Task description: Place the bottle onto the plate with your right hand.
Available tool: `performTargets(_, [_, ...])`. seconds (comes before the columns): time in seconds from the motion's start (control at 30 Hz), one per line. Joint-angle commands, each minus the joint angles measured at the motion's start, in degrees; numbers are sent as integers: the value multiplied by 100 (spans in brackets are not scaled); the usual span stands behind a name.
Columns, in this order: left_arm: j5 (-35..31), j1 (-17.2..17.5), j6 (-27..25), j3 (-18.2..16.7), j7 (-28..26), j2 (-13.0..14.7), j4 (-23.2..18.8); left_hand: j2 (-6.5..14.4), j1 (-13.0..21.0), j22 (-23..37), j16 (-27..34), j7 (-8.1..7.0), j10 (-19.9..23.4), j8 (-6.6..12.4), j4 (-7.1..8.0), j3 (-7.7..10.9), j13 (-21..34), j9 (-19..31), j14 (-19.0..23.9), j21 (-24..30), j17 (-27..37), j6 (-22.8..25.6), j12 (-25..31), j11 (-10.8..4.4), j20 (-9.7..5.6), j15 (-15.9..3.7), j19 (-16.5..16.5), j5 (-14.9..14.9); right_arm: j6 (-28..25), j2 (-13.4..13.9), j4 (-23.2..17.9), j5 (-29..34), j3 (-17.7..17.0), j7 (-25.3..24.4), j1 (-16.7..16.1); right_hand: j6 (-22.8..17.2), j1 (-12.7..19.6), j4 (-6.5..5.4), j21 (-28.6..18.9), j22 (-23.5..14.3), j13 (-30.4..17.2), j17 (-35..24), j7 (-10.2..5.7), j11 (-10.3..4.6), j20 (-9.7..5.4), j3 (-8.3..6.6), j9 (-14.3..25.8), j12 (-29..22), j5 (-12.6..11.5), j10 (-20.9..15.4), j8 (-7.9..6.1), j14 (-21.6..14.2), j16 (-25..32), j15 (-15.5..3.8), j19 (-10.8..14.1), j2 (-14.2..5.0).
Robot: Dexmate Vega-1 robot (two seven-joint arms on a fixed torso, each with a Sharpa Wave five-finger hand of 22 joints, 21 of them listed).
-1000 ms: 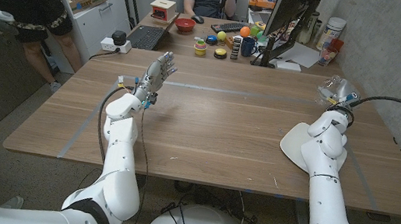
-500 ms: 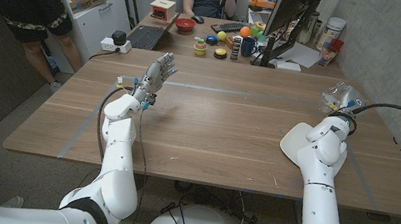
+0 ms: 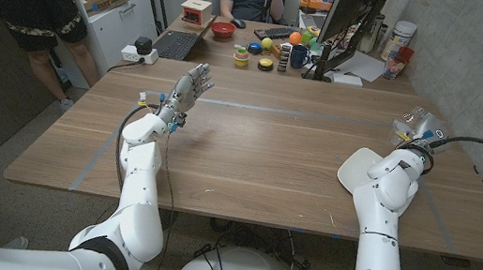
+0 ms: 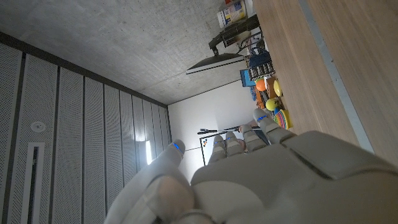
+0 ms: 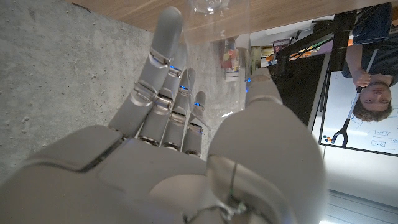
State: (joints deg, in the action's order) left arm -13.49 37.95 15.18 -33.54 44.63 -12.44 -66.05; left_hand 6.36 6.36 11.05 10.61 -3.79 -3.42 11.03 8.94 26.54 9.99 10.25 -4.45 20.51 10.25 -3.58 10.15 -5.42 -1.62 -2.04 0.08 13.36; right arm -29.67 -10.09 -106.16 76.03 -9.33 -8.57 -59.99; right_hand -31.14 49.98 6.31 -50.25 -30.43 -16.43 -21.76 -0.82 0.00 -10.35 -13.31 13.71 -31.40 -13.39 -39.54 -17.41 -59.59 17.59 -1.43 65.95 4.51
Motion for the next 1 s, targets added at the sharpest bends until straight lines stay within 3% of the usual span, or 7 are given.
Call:
performTargets(0.03, [62,70,-70,-36,134,3,-155,50,-58,14,25,-26,-45,23,7,-26,32,26,-59,-10,26,-46,38,-15,-60,-161,-14,30,17,-319,-360,230,-35,50,-269,-72,1115,176,-66,-25,-16,-42,-16,-382,-236,-209,32,-23,-20,-446,-11,-1168,33,-1154,-258,-1045])
performTargets(0.33, [120,172,-112,-53,203,-21,-320,50,-57,14,26,-28,-42,25,5,-28,32,26,-55,-12,25,-43,40,-20,-64,-157,-14,32,26,-602,-697,251,-64,229,-451,-109,1157,177,-102,-28,-28,-77,1,-380,-236,-211,33,-33,-16,-486,-5,-1220,60,-1159,-267,-1049])
performTargets(1.0, [317,368,-167,-63,417,-42,-624,50,-56,13,26,-28,-37,25,2,-31,31,26,-53,-13,25,-43,42,-10,-58,-157,-10,37,274,-1130,-1318,547,147,205,-1181,-181,1205,153,-194,-40,-57,-141,24,-382,-235,-193,54,-50,-7,-562,8,-1283,90,-1153,-281,-1045])
